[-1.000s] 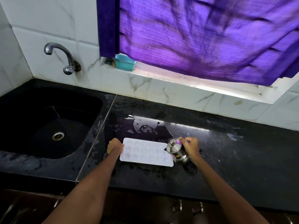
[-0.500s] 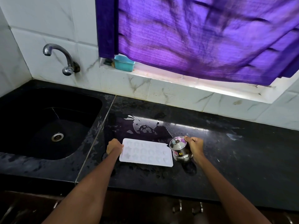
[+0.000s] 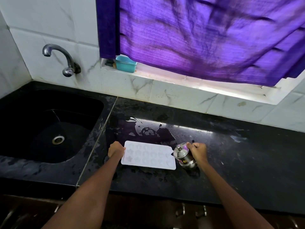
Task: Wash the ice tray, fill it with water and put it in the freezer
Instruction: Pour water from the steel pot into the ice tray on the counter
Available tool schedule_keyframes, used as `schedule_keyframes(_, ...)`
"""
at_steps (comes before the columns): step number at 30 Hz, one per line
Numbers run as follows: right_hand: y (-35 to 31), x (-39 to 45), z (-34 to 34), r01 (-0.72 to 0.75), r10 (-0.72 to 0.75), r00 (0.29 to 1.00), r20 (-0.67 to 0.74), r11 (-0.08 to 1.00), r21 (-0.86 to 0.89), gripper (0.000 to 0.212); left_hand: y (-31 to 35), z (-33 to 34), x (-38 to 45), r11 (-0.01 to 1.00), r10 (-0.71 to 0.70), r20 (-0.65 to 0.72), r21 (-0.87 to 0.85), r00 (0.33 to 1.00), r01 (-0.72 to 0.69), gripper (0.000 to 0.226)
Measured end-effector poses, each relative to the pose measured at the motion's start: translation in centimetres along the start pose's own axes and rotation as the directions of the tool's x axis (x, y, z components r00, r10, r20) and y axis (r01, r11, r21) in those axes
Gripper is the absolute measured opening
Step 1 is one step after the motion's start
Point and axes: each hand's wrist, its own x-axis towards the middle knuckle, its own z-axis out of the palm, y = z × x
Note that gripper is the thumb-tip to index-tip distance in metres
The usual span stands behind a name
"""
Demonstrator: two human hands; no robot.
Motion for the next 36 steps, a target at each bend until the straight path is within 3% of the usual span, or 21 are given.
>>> schedule_keyframes(36,-0.42,-0.22,-0.72,0.005,-0.005,0.999,-0.037,1.0,-0.015,0.042,0.12,0.0,-0.38,1.0,0.009,-0.016,0.001,1.0,-0.009,0.034)
